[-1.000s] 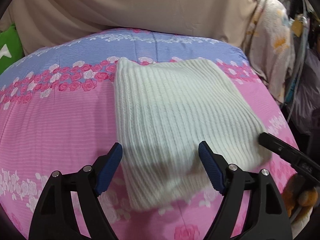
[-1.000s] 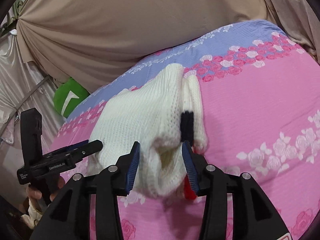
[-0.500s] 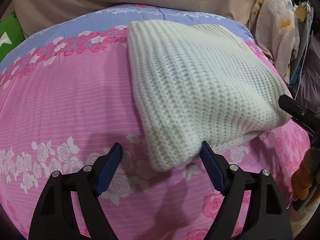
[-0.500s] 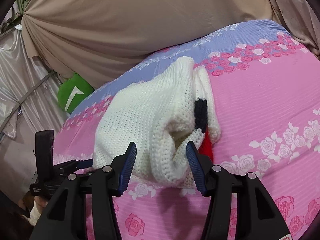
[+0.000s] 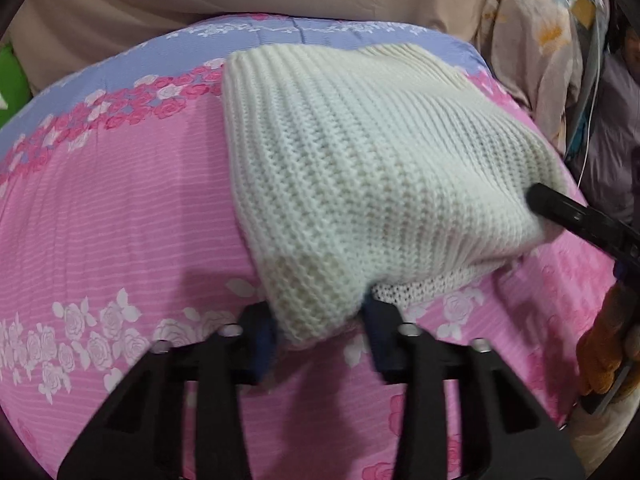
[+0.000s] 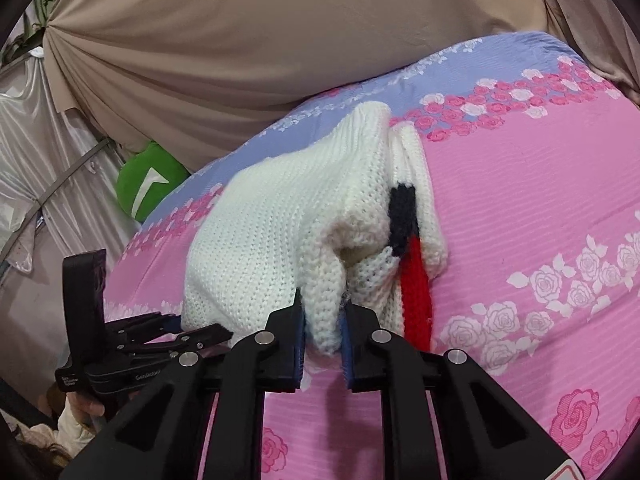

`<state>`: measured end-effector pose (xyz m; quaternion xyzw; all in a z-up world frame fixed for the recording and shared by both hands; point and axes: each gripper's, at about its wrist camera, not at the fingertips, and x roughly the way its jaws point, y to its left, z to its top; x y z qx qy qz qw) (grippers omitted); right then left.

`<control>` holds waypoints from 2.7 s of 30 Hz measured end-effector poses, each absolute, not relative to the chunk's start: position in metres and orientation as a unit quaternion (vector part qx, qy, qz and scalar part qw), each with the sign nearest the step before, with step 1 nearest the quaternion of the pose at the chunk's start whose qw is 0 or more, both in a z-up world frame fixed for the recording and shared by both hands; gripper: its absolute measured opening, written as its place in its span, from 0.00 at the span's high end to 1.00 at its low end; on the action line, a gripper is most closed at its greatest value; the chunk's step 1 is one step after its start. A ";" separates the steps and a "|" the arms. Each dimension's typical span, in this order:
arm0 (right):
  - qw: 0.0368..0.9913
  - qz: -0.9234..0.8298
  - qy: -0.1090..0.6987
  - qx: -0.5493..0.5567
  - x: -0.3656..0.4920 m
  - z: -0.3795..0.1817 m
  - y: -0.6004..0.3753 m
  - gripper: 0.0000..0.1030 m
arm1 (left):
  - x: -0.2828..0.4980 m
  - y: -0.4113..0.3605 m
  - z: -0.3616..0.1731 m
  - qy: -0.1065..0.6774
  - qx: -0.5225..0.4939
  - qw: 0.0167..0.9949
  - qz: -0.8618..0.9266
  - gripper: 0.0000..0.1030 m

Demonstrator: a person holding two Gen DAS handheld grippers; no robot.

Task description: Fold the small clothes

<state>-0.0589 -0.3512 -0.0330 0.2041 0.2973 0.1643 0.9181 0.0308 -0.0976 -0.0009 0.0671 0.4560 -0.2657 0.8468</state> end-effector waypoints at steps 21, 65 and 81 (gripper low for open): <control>0.926 0.148 0.290 0.189 -0.031 -0.006 -0.379 0.51 | 0.012 -0.071 0.054 0.409 0.042 0.867 -0.282 0.56; 0.917 0.096 0.374 0.103 -0.018 -0.048 -0.332 1.00 | 0.037 -0.113 0.022 0.413 0.090 0.882 -0.207 0.46; 0.934 0.120 0.311 0.127 -0.038 -0.005 -0.340 0.72 | 0.039 -0.107 0.028 0.420 0.057 0.879 -0.217 0.42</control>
